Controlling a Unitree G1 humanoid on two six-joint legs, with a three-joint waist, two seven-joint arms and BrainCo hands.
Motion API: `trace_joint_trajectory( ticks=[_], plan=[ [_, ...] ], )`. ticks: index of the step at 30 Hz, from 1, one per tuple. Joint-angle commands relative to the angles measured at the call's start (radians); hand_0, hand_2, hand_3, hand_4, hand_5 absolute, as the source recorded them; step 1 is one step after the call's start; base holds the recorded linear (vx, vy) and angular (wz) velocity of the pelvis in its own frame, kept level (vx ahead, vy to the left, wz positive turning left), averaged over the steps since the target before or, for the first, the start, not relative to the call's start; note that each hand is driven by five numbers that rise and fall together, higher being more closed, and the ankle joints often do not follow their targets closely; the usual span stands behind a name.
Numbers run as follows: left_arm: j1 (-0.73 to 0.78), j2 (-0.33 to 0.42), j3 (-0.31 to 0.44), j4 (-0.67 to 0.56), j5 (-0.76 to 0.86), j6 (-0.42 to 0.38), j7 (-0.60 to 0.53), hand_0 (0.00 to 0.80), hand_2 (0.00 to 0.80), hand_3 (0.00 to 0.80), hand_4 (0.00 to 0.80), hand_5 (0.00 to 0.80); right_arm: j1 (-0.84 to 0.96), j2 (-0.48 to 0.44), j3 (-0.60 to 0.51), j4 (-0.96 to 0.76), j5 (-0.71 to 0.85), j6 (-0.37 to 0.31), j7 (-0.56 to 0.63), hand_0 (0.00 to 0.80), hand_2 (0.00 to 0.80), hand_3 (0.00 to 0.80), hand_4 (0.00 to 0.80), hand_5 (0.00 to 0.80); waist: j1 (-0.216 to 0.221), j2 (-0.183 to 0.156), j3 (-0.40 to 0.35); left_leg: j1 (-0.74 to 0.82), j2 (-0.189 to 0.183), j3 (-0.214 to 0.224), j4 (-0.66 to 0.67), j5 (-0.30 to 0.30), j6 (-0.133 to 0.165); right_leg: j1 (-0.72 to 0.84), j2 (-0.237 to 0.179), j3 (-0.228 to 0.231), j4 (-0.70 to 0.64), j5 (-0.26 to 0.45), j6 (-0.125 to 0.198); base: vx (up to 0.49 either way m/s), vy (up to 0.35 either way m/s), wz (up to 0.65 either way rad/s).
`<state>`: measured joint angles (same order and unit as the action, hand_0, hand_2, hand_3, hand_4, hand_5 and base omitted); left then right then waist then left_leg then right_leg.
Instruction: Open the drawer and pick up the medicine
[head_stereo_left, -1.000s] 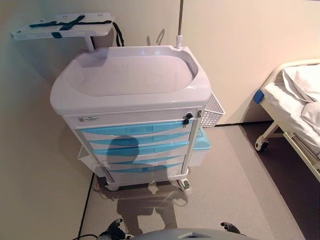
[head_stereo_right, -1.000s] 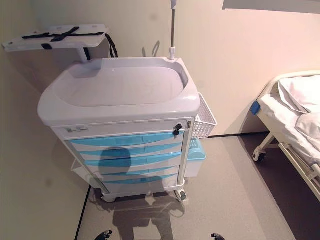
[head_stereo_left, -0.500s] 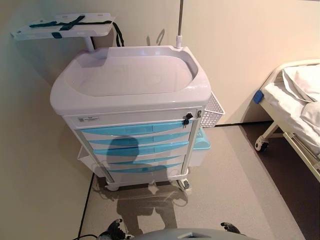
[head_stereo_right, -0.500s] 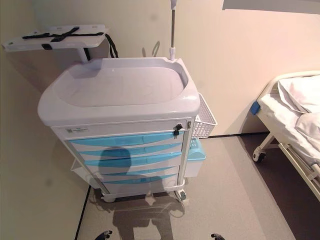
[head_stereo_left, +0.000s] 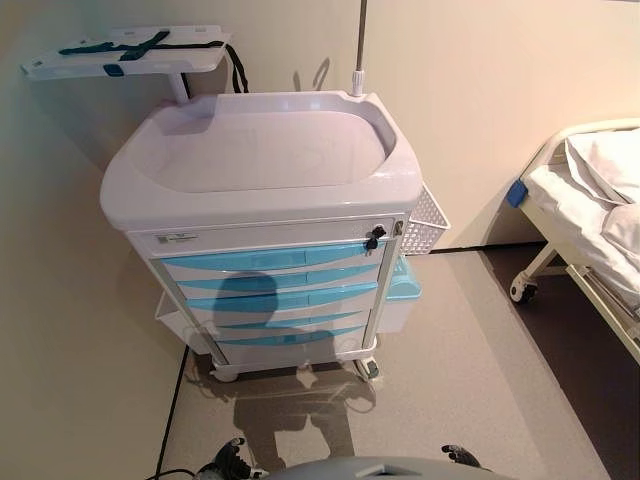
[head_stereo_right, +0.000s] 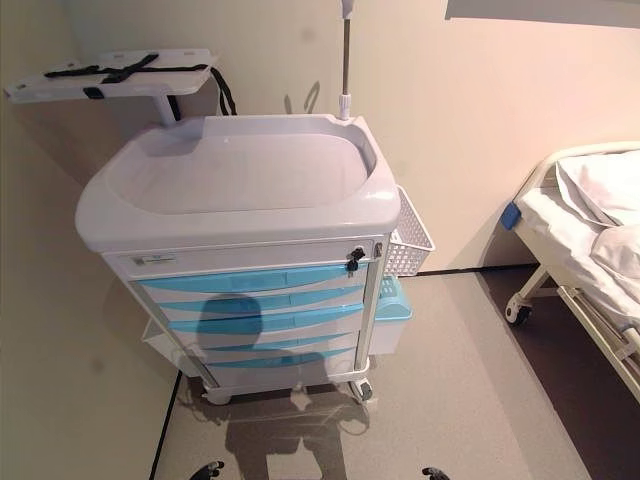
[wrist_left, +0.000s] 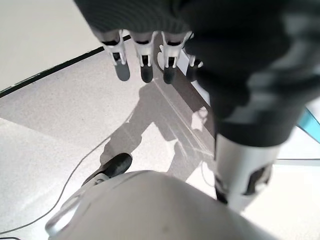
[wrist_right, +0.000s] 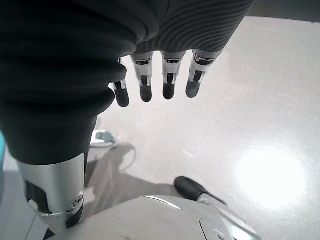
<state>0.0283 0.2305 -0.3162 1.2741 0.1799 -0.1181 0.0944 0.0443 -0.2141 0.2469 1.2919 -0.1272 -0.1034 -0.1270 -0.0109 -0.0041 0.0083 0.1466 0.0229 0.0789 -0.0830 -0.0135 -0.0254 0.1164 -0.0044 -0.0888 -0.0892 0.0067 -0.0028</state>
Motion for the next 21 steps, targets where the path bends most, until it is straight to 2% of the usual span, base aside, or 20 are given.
trace_joint_trajectory(
  ticks=[1, 11, 16, 21],
  plan=[
    [-0.041, -0.051, 0.033, 0.066, -0.04, -0.004, -0.009, 0.0, 0.0, 0.0, 0.0, 0.0, -0.035, -0.015, 0.011, 0.05, 0.003, -0.018, -0.006, 0.0, 0.0, 0.0, 0.0, 0.0, -0.001, -0.026, -0.007, -0.055, -0.056, 0.01, -0.004, 0.01, 0.025, -0.051, -0.031, -0.024, 0.04, 0.051, 0.087, 0.029, 0.04, 0.0],
    [-0.07, -0.045, 0.053, 0.005, -0.113, -0.025, -0.018, 0.0, 0.0, 0.0, 0.0, 0.0, -0.046, -0.033, 0.01, 0.046, -0.007, -0.015, 0.001, 0.0, 0.0, 0.0, 0.0, 0.0, 0.004, -0.01, 0.022, -0.064, -0.077, 0.006, 0.003, 0.007, 0.048, -0.095, -0.054, -0.013, 0.123, 0.018, 0.085, 0.021, 0.057, 0.0],
    [-0.086, -0.035, 0.092, -0.101, -0.219, -0.053, -0.023, 0.0, 0.0, 0.0, 0.0, 0.0, -0.06, -0.04, 0.019, 0.03, -0.01, -0.018, -0.004, 0.0, 0.0, 0.0, 0.0, 0.0, 0.006, -0.005, 0.05, -0.084, -0.088, -0.004, 0.007, 0.01, 0.058, -0.136, -0.066, -0.017, 0.175, 0.003, 0.087, -0.006, 0.069, 0.03],
    [-0.111, -0.033, 0.139, -0.275, -0.424, -0.094, -0.004, 0.0, 0.0, 0.0, 0.0, 0.0, -0.093, -0.047, 0.044, -0.021, 0.0, -0.025, -0.015, 0.0, 0.0, 0.0, 0.0, 0.0, 0.008, -0.002, 0.114, -0.159, -0.098, -0.007, 0.043, 0.015, 0.067, -0.223, -0.08, -0.02, 0.237, -0.006, 0.085, -0.106, 0.065, 0.02]
  ],
)
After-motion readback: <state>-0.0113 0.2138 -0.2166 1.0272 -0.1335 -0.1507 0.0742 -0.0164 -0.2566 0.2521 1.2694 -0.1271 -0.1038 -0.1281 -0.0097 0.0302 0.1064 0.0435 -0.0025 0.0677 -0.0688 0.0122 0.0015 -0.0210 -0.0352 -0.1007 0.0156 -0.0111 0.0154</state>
